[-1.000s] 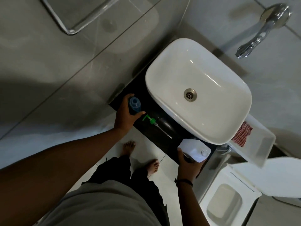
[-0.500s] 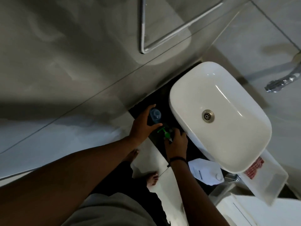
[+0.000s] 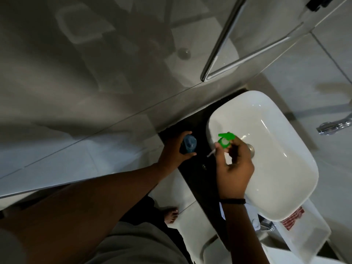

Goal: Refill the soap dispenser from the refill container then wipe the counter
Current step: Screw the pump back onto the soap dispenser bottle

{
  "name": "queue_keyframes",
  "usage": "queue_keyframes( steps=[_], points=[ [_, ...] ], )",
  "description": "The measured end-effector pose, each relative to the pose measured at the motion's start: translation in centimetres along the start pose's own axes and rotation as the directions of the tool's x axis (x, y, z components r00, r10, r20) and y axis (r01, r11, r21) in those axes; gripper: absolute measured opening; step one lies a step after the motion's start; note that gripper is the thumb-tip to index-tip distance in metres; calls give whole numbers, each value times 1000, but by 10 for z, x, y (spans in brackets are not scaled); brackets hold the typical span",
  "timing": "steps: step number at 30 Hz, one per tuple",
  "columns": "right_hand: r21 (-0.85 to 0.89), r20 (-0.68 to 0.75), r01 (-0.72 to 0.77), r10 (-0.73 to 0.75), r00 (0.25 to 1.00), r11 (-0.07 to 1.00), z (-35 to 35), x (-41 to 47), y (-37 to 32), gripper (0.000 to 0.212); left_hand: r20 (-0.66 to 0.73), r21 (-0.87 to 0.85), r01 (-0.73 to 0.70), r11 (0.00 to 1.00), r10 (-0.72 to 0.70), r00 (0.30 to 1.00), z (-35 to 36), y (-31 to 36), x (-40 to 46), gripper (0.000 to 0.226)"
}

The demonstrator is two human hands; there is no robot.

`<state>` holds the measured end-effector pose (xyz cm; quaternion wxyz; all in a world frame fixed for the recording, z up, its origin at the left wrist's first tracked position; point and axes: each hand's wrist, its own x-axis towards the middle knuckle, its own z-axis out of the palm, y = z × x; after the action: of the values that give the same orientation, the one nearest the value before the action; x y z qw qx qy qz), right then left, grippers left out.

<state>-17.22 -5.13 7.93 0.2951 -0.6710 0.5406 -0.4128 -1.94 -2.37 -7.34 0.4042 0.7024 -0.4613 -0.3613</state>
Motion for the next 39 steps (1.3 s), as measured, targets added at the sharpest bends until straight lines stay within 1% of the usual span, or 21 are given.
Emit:
queue_keyframes(
  steps=[2, 4, 8, 10, 12, 15, 18, 19, 22, 24, 26, 28, 29, 30, 31, 32, 33, 34, 35, 37, 39],
  points=[
    [78, -19, 59, -58, 998, 995, 2, 10, -14, 25, -4, -4, -4, 1000, 4, 1000, 1, 0, -1, 87],
    [103, 6, 81, -82, 997, 991, 9, 18, -19, 21, -12, -5, -16, 1000, 16, 1000, 3, 0, -2, 86],
    [122, 99, -3, -9, 995, 992, 29, 19, -11, 20, -31, -4, -32, 999, 32, 999, 3, -2, -3, 85],
    [75, 153, -38, 27, 988, 996, 36, 17, -2, 19, -26, -2, -31, 1000, 31, 999, 3, -2, -3, 84],
    [8, 238, -69, 65, 969, 998, 42, 14, 7, 22, -14, -5, -22, 1000, 22, 1000, 2, -2, -4, 83],
    [-133, 363, -57, 102, 926, 990, 51, 15, 22, 20, -1, -16, 2, 1000, -2, 1000, 1, -1, -2, 81],
    [-218, 428, -31, 124, 895, 976, 57, 19, 31, 15, 7, -31, 14, 999, -14, 1000, 2, 0, -1, 78],
    [-234, 446, -35, 139, 884, 972, 58, 20, 33, 16, 3, -36, 18, 999, -18, 1000, 2, 0, -1, 77],
    [-290, 440, -93, 219, 871, 952, 63, 22, 36, 28, 1, -49, 32, 998, -32, 999, 3, 2, -2, 76],
    [-370, 413, -129, 287, 864, 920, 67, 29, 36, 39, 3, -54, 43, 998, -43, 999, 4, 2, -2, 78],
    [-434, 448, -101, 312, 838, 895, 68, 37, 35, 54, -2, -68, 61, 996, -61, 998, 4, 2, -2, 78],
    [-408, 567, 3, 250, 785, 913, 62, 45, 29, 72, -2, -89, 67, 994, -67, 998, 2, 4, -4, 76],
    [-385, 639, 115, 174, 749, 916, 57, 49, 26, 82, 0, -100, 66, 993, -66, 998, 2, 4, -5, 76],
    [-366, 710, 276, 75, 700, 889, 51, 54, 22, 88, -2, -112, 66, 992, -66, 998, 2, 5, -6, 76],
    [-340, 780, 462, -30, 626, 819, 46, 60, 20, 88, -6, -124, 70, 990, -72, 997, 2, 5, -7, 77],
    [-305, 843, 628, -104, 528, 716, 44, 66, 16, 81, -11, -134, 82, 988, -84, 996, 2, 6, -7, 79],
    [-273, 897, 737, -114, 427, 618, 45, 72, 11, 70, -14, -142, 96, 985, -99, 995, 3, 8, -7, 81],
    [-257, 936, 790, -61, 347, 557, 48, 77, 6, 58, -12, -148, 105, 983, -108, 994, 4, 8, -7, 82],
    [-261, 955, 810, 20, 295, 526, 52, 81, 1, 50, -10, -153, 110, 982, -112, 994, 6, 8, -6, 83],
    [-261, 965, 832, 125, 229, 489, 58, 87, -5, 42, -15, -167, 119, 979, -123, 992, 9, 8, -7, 86],
    [-232, 972, 841, 137, 189, 488, 61, 95, -13, 38, -25, -180, 125, 976, -131, 991, 10, 7, -9, 88]
  ],
)
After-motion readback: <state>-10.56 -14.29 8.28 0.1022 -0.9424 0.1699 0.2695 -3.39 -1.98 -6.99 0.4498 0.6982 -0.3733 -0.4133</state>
